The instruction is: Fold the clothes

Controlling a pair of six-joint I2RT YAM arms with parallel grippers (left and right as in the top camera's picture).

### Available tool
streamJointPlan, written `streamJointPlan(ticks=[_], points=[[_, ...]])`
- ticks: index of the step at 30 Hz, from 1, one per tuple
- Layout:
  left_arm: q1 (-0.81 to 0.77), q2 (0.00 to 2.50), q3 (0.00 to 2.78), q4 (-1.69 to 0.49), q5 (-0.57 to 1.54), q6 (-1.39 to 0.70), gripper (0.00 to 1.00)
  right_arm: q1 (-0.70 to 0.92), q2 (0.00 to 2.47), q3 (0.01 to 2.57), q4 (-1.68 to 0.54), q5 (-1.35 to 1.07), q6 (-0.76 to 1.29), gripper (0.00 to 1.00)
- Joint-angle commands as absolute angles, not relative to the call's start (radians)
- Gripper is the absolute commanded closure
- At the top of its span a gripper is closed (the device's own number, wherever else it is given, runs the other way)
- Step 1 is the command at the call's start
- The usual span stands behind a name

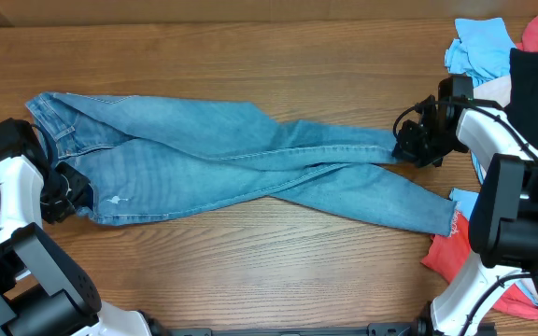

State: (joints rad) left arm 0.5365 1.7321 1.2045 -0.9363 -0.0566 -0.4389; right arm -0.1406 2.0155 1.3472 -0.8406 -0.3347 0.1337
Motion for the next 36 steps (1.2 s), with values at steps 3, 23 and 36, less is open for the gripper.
streamJointPlan(ticks=[3,23,36], points=[[0.533,1.734,1.212,-0.939,-0.058,-0.441,0.88,-0.155,1.963,1.613,-0.841,-0.419,0.150,0.96],[0.520,1.734,1.212,-0.945,-0.058,-0.426,0.88,-0.192,2.002,2.002,-0.991,-0.027,0.232,0.55],[0.520,1.734,1.212,-0.935,-0.058,-0.426,0.85,-0.198,2.006,1.964,-1.488,0.051,0.218,0.49]])
